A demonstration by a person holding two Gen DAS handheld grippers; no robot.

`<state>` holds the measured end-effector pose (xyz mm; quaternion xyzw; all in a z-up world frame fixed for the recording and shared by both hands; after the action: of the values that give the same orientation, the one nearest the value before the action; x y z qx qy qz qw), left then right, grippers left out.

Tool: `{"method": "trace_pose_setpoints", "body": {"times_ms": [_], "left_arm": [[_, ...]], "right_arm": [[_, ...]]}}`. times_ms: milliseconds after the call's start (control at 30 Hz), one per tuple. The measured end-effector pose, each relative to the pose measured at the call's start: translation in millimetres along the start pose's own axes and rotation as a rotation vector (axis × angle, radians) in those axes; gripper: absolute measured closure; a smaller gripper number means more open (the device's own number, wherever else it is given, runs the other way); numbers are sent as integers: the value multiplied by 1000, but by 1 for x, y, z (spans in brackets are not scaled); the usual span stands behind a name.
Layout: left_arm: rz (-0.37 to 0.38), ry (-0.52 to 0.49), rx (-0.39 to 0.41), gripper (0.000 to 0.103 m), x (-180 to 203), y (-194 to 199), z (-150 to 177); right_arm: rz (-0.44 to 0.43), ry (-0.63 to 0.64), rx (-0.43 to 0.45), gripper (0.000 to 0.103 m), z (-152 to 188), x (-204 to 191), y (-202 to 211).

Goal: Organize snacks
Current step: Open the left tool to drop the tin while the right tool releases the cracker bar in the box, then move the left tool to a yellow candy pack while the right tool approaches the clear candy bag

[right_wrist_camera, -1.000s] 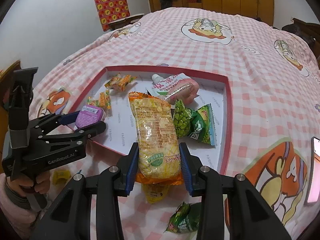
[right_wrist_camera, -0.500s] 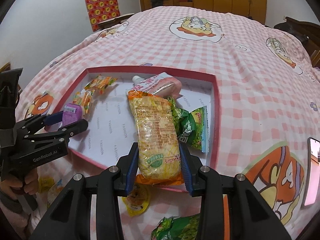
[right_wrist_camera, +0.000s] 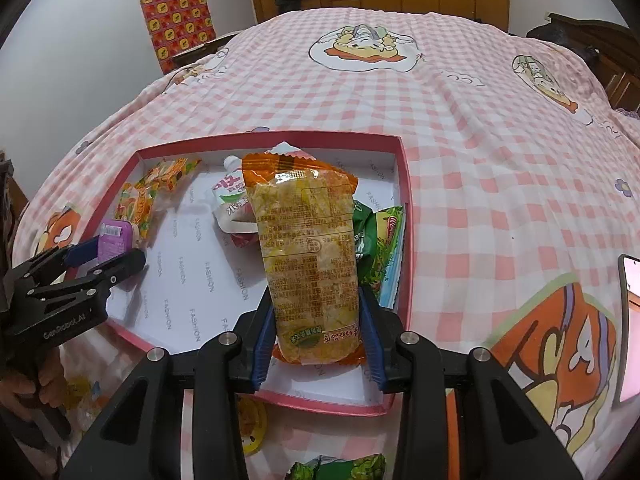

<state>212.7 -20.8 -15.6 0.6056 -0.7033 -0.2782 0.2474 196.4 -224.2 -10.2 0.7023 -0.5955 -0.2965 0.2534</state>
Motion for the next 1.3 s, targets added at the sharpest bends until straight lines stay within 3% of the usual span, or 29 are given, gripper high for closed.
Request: {"method": "trace_pose_setpoints", "body": {"times_ms": [600, 767, 933, 1300], "left_arm": [[-4, -1, 5, 38, -1, -1, -3], [14, 23, -1, 36, -1, 6, -1], [36, 32, 24, 36, 0, 23, -4], [82, 58, 42, 35, 1, 66, 1]], "right_arm": [[2, -9, 28, 64, -2, 4, -4], [-16, -8, 35, 57, -1, 2, 0], [-59, -21, 53, 41, -2, -4, 10], [-91, -12, 105, 41, 0, -14, 42]]}}
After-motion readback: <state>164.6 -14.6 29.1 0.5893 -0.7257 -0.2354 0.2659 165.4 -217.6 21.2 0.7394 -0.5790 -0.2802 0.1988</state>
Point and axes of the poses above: each gripper's, at about its wrist camera, not at the fingertips, and y roughly against the way its jaws point, x to its right, z to its underside, the point moved 8 cm from there along -y, roughly the way its jaws point, and after that the axes turned 5 degrees about x, right-handed, at the moved point
